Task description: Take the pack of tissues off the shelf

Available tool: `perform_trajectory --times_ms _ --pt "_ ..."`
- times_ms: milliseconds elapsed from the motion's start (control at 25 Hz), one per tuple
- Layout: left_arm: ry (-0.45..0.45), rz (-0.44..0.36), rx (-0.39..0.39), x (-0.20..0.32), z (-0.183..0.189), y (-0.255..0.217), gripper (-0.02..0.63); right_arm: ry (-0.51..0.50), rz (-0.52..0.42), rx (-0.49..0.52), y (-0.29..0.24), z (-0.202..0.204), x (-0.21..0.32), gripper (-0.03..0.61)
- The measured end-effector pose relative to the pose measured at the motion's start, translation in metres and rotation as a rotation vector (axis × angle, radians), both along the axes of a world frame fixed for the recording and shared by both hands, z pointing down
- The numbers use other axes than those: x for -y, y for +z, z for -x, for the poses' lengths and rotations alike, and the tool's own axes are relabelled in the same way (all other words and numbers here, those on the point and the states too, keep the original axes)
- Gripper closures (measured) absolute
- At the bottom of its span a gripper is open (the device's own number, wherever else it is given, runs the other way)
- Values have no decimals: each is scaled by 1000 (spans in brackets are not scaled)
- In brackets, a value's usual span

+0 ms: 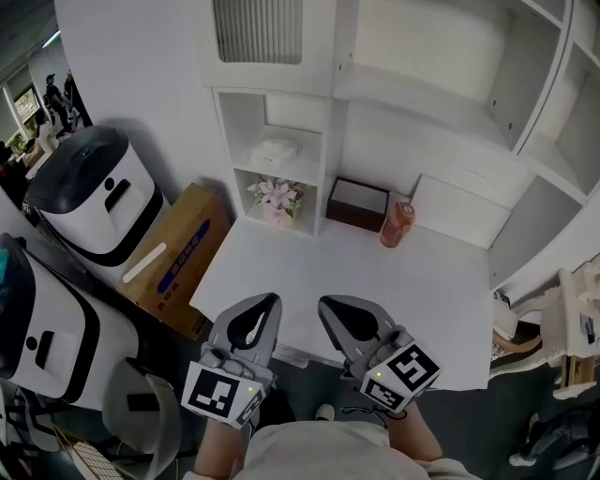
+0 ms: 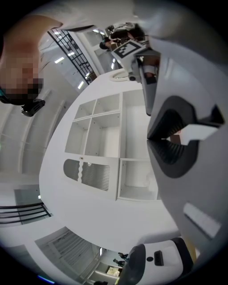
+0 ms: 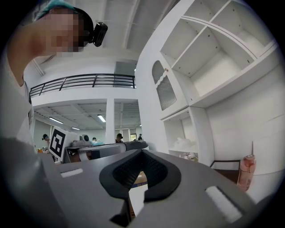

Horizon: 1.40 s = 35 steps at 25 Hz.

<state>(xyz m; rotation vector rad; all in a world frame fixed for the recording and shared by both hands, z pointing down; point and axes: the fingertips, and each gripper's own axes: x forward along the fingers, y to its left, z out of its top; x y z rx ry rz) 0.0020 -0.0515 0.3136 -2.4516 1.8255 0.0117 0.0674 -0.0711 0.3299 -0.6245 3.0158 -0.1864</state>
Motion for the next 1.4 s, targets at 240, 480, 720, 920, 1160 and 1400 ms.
perform_trajectory --times_ms 240,480,720,920,1160,1400 --pt "40 6 -5 22 28 -2 612 43 6 -1 -2 26 20 578" --pt "98 14 2 43 49 -2 612 96 10 4 -3 48 37 578" --pt "158 20 5 62 64 -2 612 157 23 3 -2 63 52 578" --pt "199 31 5 73 78 4 612 196 33 2 3 77 61 578" --pt "229 38 0 83 100 8 612 233 42 -1 7 98 70 578" --pt "262 41 -9 88 118 12 612 271 45 -5 10 114 72 578"
